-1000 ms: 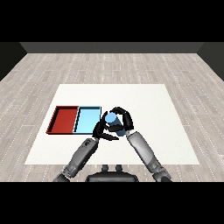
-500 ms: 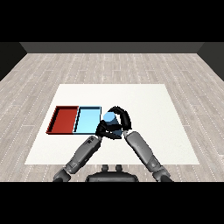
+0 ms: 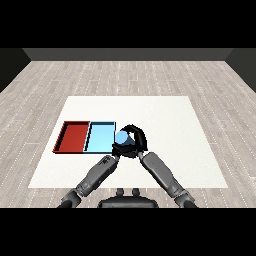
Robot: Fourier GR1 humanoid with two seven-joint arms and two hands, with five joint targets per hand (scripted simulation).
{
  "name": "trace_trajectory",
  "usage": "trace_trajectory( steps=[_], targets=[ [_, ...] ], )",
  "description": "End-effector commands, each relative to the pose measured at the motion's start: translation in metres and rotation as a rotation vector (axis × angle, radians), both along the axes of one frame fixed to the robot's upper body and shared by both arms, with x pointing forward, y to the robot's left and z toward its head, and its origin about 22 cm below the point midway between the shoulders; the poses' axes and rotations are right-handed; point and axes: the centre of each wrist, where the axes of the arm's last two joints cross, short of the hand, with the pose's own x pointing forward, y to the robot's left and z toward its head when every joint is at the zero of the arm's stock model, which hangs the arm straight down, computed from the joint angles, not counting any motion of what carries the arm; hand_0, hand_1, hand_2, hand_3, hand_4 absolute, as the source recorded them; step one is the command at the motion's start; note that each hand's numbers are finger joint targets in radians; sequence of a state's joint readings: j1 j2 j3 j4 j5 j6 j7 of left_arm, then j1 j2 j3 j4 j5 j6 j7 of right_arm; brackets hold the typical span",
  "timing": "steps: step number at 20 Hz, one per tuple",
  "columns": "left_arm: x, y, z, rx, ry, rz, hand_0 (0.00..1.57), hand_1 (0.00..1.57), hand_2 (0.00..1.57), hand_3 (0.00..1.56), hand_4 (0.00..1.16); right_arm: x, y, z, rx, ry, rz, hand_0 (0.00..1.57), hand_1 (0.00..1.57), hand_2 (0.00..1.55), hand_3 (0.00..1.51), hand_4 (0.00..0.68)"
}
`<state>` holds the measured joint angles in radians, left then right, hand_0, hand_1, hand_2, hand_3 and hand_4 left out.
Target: Pick the blue can and put it in the blue box
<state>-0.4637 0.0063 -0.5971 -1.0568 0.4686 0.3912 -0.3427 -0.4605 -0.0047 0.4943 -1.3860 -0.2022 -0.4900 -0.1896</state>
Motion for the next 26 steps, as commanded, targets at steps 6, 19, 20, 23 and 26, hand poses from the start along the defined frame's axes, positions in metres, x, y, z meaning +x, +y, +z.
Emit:
trace_trajectory(
  steps=[6,19,20,23,26],
  targets=[
    [0.01,0.001,-0.01,-0.148,0.023,0.061,1.57,1.57,1.57,1.48,0.84,-0.009,-0.006,-0.004,0.065,0.008,0.018,1.46,1.46,1.44,1.4,0.631],
    [0.01,-0.002,-0.013,-0.153,-0.12,0.099,1.57,1.57,1.57,1.54,1.12,-0.005,-0.005,0.003,-0.011,0.039,0.079,0.0,0.0,0.0,0.0,0.0],
    [0.01,-0.002,-0.013,-0.153,-0.12,0.099,1.57,1.57,1.57,1.54,1.12,-0.005,-0.005,0.003,-0.011,0.039,0.079,0.0,0.0,0.0,0.0,0.0],
    [0.008,-0.001,-0.019,-0.161,-0.114,0.103,1.57,1.57,1.57,1.54,1.12,-0.014,0.002,-0.009,-0.01,0.021,0.08,0.0,0.0,0.0,0.0,0.0],
    [0.021,0.003,-0.007,-0.132,-0.119,0.118,1.57,1.57,1.57,1.52,1.13,-0.009,-0.004,-0.003,-0.011,0.034,0.05,0.0,0.0,0.0,0.0,0.0]
  ],
)
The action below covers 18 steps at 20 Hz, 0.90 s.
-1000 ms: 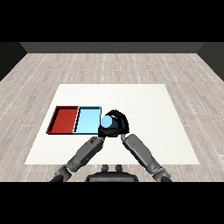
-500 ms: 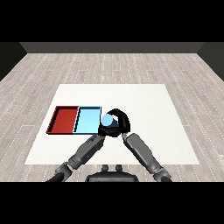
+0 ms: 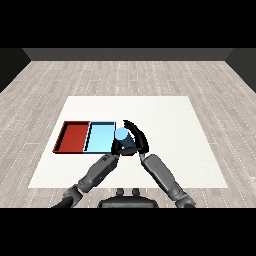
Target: Pick the blue can and put it in the blue box
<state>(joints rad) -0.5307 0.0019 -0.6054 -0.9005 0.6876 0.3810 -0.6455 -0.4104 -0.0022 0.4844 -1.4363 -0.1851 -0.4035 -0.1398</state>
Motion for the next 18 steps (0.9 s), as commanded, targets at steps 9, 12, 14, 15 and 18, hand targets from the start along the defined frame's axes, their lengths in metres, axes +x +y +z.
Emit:
trace_trajectory(
  steps=[9,12,14,15,18],
  targets=[
    [0.009,0.03,0.006,0.066,-0.031,0.085,1.57,1.57,1.57,1.53,1.15,-0.018,-0.07,0.004,0.12,-0.072,-0.085,0.0,0.0,0.0,0.0,0.0],
    [0.019,0.033,0.004,0.096,-0.028,0.124,1.57,1.57,1.57,1.53,1.15,-0.015,-0.08,0.017,0.258,-0.092,-0.146,0.0,0.0,0.0,0.0,0.0],
    [0.024,0.051,0.004,0.138,-0.051,0.138,1.57,1.57,1.57,1.53,1.15,-0.03,-0.093,0.008,0.273,-0.084,-0.217,0.0,0.0,0.0,0.0,0.0],
    [0.033,0.041,0.021,0.157,-0.045,0.142,1.57,1.57,1.57,1.53,1.15,-0.025,-0.115,0.007,0.289,-0.092,-0.234,0.0,0.0,0.0,0.0,0.0],
    [0.05,0.09,0.02,0.238,-0.035,0.226,1.57,1.57,1.57,1.52,1.14,-0.036,-0.123,0.008,0.313,-0.084,-0.239,0.0,0.0,0.0,0.0,0.0]
  ],
)
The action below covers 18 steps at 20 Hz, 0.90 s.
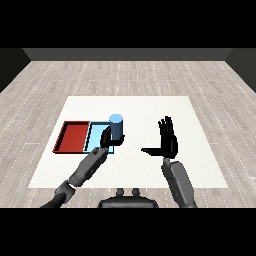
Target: Pick the blue can and put it in the blue box
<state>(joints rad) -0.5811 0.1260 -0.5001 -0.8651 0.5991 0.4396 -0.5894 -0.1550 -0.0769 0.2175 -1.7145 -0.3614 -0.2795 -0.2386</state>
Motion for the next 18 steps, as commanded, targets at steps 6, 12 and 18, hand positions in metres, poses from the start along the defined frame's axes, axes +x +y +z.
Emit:
trace_trajectory(
  steps=[6,12,18],
  targets=[
    [0.032,0.085,0.023,0.238,0.125,0.189,1.57,1.57,1.57,1.51,1.15,0.002,-0.026,-0.017,0.04,0.024,-0.059,0.0,0.0,0.0,0.0,0.0],
    [0.047,0.104,0.012,0.478,0.319,0.313,1.57,1.57,1.56,1.48,1.01,0.008,-0.039,-0.023,0.069,0.038,-0.067,0.0,0.0,0.0,0.0,0.0],
    [0.03,0.096,-0.038,0.608,0.645,0.366,0.76,0.76,0.71,0.6,0.91,0.002,-0.033,-0.046,0.083,0.066,-0.083,0.0,0.0,0.0,0.0,0.0]
  ],
)
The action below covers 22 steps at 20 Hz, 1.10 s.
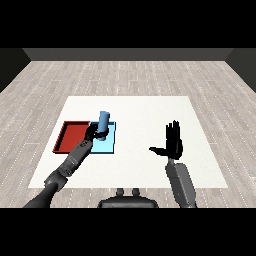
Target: Pick the blue can and put it in the blue box
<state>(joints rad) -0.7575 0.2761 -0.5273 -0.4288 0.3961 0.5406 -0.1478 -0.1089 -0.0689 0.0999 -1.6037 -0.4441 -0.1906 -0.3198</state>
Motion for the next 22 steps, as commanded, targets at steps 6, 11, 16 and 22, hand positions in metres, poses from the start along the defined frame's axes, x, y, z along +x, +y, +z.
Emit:
trace_trajectory(
  steps=[6,11,16,22],
  targets=[
    [-0.011,-0.009,-0.037,0.057,0.326,0.168,0.9,0.9,0.82,0.58,0.85,0.002,-0.029,-0.014,0.003,0.04,-0.006,0.0,0.0,0.0,0.0,0.0],
    [-0.012,0.017,-0.037,0.011,0.338,0.249,1.45,1.45,1.28,0.0,0.61,0.012,-0.042,-0.007,-0.023,0.034,-0.028,0.0,0.0,0.0,0.0,0.0],
    [-0.013,-0.001,-0.04,0.02,0.365,0.196,0.0,0.0,0.0,0.0,0.0,0.002,-0.023,-0.007,-0.003,0.021,-0.027,0.0,0.0,0.0,0.0,0.0],
    [-0.01,0.018,-0.034,0.066,0.306,0.219,0.0,0.0,0.0,0.0,0.0,-0.005,-0.01,-0.019,0.003,0.017,-0.027,0.0,0.0,0.0,0.0,0.0]
  ],
)
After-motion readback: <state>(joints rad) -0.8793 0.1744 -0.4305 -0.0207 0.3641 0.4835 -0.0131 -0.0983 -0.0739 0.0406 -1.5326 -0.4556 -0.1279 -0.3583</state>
